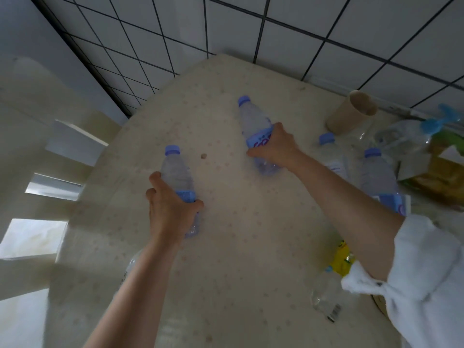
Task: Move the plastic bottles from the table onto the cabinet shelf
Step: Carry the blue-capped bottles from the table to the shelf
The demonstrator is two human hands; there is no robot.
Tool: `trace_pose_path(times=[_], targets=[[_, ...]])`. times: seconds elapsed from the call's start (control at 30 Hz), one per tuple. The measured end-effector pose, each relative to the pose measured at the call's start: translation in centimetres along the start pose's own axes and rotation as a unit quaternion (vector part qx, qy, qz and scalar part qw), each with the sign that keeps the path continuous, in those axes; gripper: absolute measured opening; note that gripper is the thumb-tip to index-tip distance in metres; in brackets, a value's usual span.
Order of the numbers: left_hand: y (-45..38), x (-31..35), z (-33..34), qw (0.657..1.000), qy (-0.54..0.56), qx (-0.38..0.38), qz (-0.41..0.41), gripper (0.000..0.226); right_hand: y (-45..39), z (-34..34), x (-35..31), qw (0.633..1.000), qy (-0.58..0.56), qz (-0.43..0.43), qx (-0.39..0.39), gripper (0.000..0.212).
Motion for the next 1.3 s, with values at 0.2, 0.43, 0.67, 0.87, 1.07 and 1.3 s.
trace_pose_path(times=[0.2,0.43,0.67,0.87,1.07,1.3], targets=[[3.6,0.2,-0.5,0.997,0.071,-0.029,0.02,0.089,8.5,3.7,2.2,0.997,-0.076,0.019,0.013,0.078],[11.1,-1.3,-3.0,0.99,0.134,-0.026,0.024,0.094,20.7,4.7,4.4,0.988,-0.138,0.05,0.046,0.074],[21.3,-3.2,-5.6,0.986,0.145,-0.045,0.069,0.093,31.9,3.9,7.9,0.984,-0.15,0.061,0.071,0.082],[28.7,-6.5,-5.9,0.989,0.089,-0.081,0.08,0.092,41.3,3.7,12.1,0.975,-0.193,0.054,0.093,0.077],[34.7,-7.7,-5.1,0.983,0.052,-0.126,0.125,0.089,49.7,4.4,16.8,0.958,-0.247,0.085,0.12,0.076],[39.2,-8.7,-1.2,0.962,0.017,-0.233,0.141,0.088,55.7,6.5,22.2,0.928,-0.277,0.162,0.188,0.067]])
Point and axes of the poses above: each hand's wrist, its own y-axis away from the middle knuckle, its own z-axis out of the palm, x = y × z, the point moved 9 cm from there along -y, towards the middle knuckle, and after that the axes turned 3 degrees about y, right-handed, at the moved point
